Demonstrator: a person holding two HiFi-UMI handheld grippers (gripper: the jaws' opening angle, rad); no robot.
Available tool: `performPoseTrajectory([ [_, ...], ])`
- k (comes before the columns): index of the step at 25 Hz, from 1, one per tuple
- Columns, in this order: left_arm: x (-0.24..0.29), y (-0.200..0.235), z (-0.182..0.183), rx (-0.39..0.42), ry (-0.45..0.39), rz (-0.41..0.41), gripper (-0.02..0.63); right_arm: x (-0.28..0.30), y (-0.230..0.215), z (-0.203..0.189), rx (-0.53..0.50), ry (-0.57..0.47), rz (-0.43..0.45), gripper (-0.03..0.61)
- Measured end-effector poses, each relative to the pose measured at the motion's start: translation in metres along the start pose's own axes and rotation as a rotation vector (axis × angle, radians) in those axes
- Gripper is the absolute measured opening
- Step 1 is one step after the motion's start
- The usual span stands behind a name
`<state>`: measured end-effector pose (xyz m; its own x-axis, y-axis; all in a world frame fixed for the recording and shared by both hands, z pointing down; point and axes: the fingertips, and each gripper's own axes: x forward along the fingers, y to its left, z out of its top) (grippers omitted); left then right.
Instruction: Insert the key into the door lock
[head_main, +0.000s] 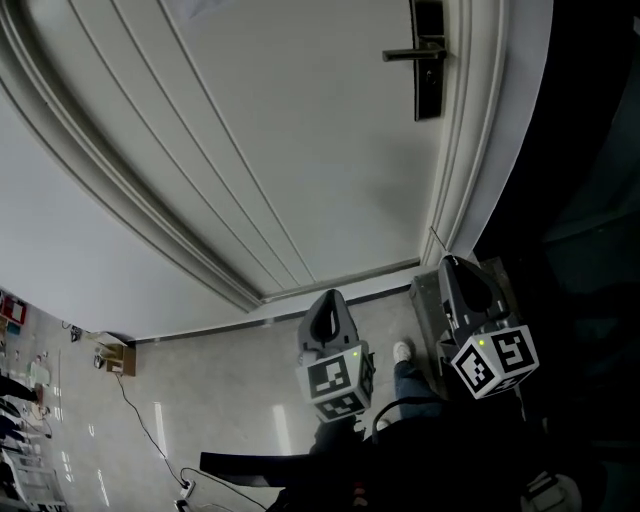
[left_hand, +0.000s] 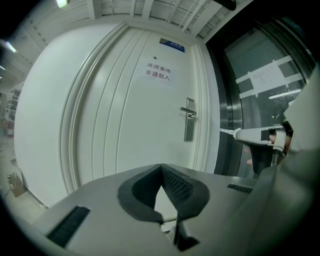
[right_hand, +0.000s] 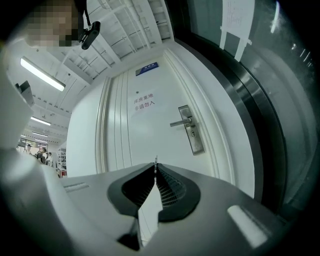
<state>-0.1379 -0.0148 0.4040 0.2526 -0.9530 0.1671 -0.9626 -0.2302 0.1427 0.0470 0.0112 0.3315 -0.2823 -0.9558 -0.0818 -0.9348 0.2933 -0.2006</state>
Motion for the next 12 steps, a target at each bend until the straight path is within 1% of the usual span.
performPoseTrajectory([
  [6, 0.099, -0.013, 0.024, 0.009, -0.016, -0.005, 0.002, 0.083, -0.05, 0.011, -0.002, -0.003, 0.022, 0.012],
  [12, 0.177, -0.03, 0.05, 0.014, -0.034, -0.023, 0.002, 0.149, -0.096, 0.023, -0.008, -0.001, 0.026, 0.012],
])
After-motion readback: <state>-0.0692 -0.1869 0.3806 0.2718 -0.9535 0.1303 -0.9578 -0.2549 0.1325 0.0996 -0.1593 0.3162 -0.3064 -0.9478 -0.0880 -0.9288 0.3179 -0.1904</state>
